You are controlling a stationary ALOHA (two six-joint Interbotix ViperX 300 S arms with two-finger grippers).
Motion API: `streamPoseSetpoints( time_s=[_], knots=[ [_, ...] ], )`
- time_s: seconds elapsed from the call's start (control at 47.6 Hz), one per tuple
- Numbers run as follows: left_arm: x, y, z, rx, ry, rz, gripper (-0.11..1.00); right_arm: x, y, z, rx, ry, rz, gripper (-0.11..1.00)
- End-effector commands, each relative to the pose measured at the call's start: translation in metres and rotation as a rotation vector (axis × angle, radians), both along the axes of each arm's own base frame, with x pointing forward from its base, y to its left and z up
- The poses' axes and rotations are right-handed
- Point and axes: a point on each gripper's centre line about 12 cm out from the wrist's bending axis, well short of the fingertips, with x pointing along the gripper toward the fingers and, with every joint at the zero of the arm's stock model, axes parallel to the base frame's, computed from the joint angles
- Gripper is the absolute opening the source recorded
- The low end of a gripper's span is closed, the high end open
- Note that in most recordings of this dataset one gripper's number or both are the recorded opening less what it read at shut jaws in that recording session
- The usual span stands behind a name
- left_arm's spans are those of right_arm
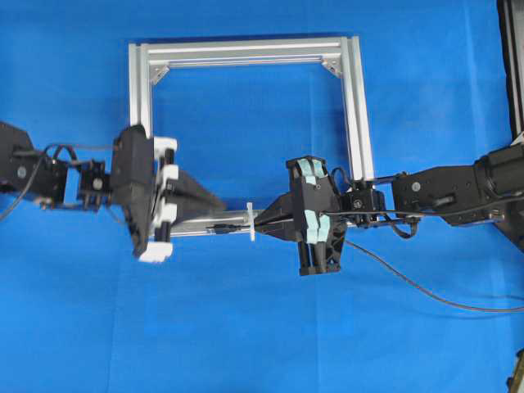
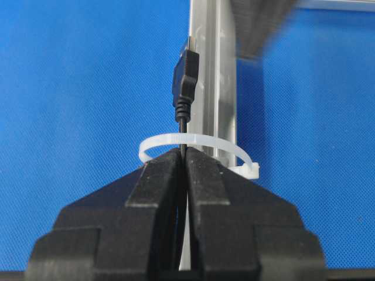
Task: Insert the wire through the string loop located in the center.
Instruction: 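Move the left gripper to the plug emerging from the loop and open it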
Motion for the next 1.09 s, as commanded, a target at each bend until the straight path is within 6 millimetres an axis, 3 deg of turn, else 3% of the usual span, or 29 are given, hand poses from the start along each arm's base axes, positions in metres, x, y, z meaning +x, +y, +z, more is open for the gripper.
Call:
streamPoseSetpoints(
  time_s=[0.0, 0.168, 0.819, 0.925, 1.072],
  knots=[
    [0.004, -0.013, 0.016, -0.008, -0.055, -0.035, 0.0, 0.003, 0.0, 0.008, 0.001, -0.028, 0.0, -0.02],
    [0.004, -0.024, 0.017, -0.029, -0.059, -0.061, 0.0, 0.003, 0.0, 0.008, 0.001, -0.028, 0.0, -0.02],
    [0.004, -0.025, 0.016, -0.026, -0.051, -0.065, 0.02, 0.002, 0.0, 0.007, 0.0, -0.026, 0.001, -0.02],
    [0.004, -0.025, 0.016, -0.027, -0.051, -0.065, 0.22, 0.002, 0.0, 0.007, 0.0, -0.023, 0.0, -0.02],
    [0.004, -0.025, 0.015, -0.032, -0.044, -0.063, 0.65, 0.002, 0.0, 0.007, 0.001, -0.026, 0.0, -0.02]
  ],
)
